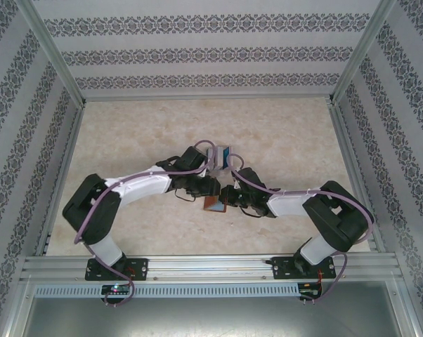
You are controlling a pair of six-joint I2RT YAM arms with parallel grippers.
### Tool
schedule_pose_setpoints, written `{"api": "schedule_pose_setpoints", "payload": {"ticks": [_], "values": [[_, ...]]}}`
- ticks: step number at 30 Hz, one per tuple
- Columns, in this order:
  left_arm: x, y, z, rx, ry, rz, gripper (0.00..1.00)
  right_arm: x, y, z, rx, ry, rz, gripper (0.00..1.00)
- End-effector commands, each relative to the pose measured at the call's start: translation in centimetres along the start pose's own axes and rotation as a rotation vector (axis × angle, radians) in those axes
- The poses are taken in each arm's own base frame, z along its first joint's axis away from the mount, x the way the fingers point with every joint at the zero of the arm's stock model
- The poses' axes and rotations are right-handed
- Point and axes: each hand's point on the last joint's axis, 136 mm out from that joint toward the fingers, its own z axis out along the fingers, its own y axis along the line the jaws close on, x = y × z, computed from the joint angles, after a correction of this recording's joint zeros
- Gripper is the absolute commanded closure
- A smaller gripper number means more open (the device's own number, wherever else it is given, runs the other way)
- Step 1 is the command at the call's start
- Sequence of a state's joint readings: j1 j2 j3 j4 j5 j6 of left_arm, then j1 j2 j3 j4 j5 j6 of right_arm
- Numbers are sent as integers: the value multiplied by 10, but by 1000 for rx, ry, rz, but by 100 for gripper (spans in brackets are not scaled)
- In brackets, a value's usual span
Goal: Put the credit cards into the card holder
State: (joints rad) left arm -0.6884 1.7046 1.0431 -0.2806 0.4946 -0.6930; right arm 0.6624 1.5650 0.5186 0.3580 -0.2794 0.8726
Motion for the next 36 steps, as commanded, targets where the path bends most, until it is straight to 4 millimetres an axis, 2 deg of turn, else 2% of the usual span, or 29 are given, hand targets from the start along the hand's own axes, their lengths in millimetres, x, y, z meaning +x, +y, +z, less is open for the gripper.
{"api": "schedule_pose_setpoints", "payload": {"ticks": [1,5,8,11,21,25,28,32,36], "values": [[9,-2,14,12,55,-18,63,-2,-13,-4,10,-10,43,86],[8,4,17,-19,59,-28,64,-3,-27,-15,30,-26,71,84],[10,9,19,-31,55,-32,65,-4,-28,-23,34,-29,61,79],[13,12,21,-39,72,-42,66,-5,-30,-30,37,-30,59,78],[15,22,22,-79,58,-44,69,-8,-24,-38,29,-28,43,79],[16,23,23,-84,55,-47,68,-10,-26,-43,51,-44,41,68],[16,26,26,-94,55,-47,68,-10,-24,-44,49,-39,25,69],[17,28,32,-101,72,-49,69,-10,-24,-44,50,-37,30,75],[17,31,38,-110,77,-57,71,-12,-18,-46,36,-33,15,69]]}}
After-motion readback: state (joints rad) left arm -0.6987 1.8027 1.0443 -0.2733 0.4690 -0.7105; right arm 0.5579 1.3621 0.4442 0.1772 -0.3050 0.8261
